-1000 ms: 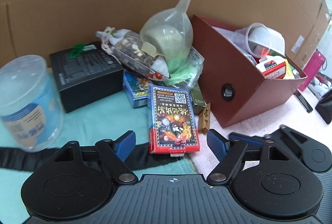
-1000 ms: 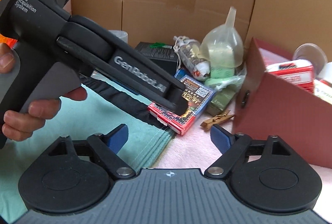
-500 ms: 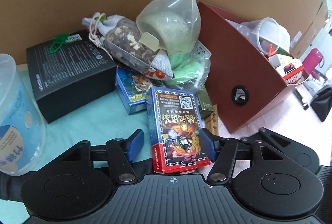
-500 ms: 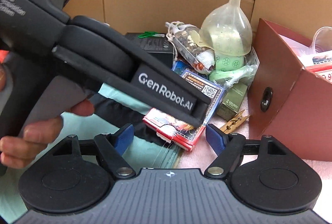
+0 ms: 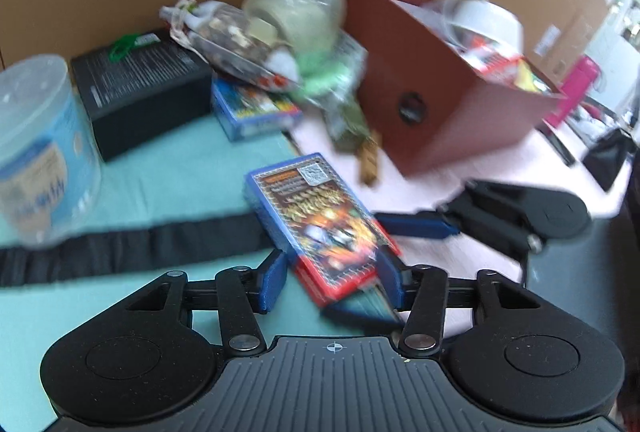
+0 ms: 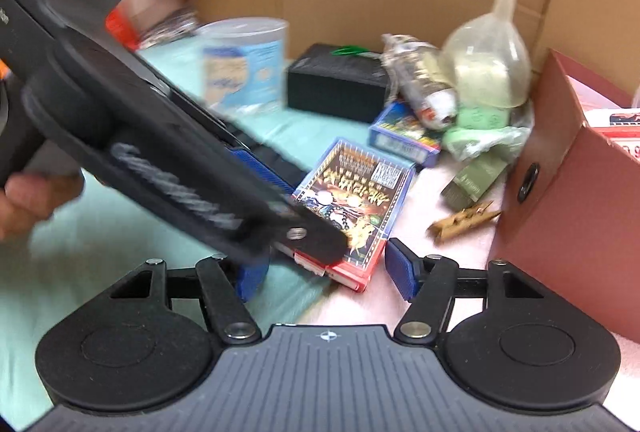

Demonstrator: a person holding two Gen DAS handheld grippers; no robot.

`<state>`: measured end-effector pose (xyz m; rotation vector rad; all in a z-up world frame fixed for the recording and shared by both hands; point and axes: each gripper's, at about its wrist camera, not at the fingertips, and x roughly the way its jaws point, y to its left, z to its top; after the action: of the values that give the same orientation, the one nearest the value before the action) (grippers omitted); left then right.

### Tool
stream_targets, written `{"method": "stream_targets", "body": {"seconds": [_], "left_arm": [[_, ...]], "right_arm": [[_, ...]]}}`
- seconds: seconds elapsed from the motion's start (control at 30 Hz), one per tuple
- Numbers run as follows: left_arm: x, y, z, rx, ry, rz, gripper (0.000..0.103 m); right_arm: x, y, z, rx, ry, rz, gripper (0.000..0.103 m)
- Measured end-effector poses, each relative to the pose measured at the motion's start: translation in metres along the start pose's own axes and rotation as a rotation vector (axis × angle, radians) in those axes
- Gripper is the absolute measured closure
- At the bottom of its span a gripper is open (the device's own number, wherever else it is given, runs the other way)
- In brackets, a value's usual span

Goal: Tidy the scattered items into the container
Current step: 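Push the dark playing-card box off the pile with the left gripper, then grasp the dark playing-card box with the left gripper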

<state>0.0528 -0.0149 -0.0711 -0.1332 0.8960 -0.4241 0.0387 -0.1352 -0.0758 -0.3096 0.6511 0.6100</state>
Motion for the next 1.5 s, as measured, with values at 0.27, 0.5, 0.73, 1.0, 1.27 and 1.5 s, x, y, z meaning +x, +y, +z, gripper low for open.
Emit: {"method": "stream_targets", "body": {"seconds": [0.27, 0.5, 0.73, 1.0, 1.27, 1.5], "left_arm": [[-0.021, -0.020, -0.006, 0.054, -0.039, 0.038, 0.024], [-0.003, -0.001, 0.038, 0.064, -0.065, 0.041, 0.020], [0.026, 0.015, 0.063, 0.059, -0.012, 0.021, 0.022], [0.013, 0.018, 0.037, 0.044, 0.001, -0.005, 0.036], [-0.003, 0.012, 0.014, 0.016, -0.018, 0.000, 0.027], [0.009, 0.012, 0.024, -0.019, 0.007, -0.012, 0.032]], "right_arm": [[-0.035, 0.008, -0.018, -0.002, 0.005, -0.025, 0.042], [-0.031, 0.016, -0.009, 0.017, -0.056, -0.070, 0.017], [-0.009, 0.027, 0.003, 0.013, -0.015, -0.115, 0.016], [-0.036, -0.012, -0.017, 0.119, 0.004, -0.164, 0.016], [-0.043, -0.005, -0.022, 0.126, -0.014, -0.144, 0.021], [-0.031, 0.003, -0.015, 0.113, -0.018, -0.092, 0.040]]}}
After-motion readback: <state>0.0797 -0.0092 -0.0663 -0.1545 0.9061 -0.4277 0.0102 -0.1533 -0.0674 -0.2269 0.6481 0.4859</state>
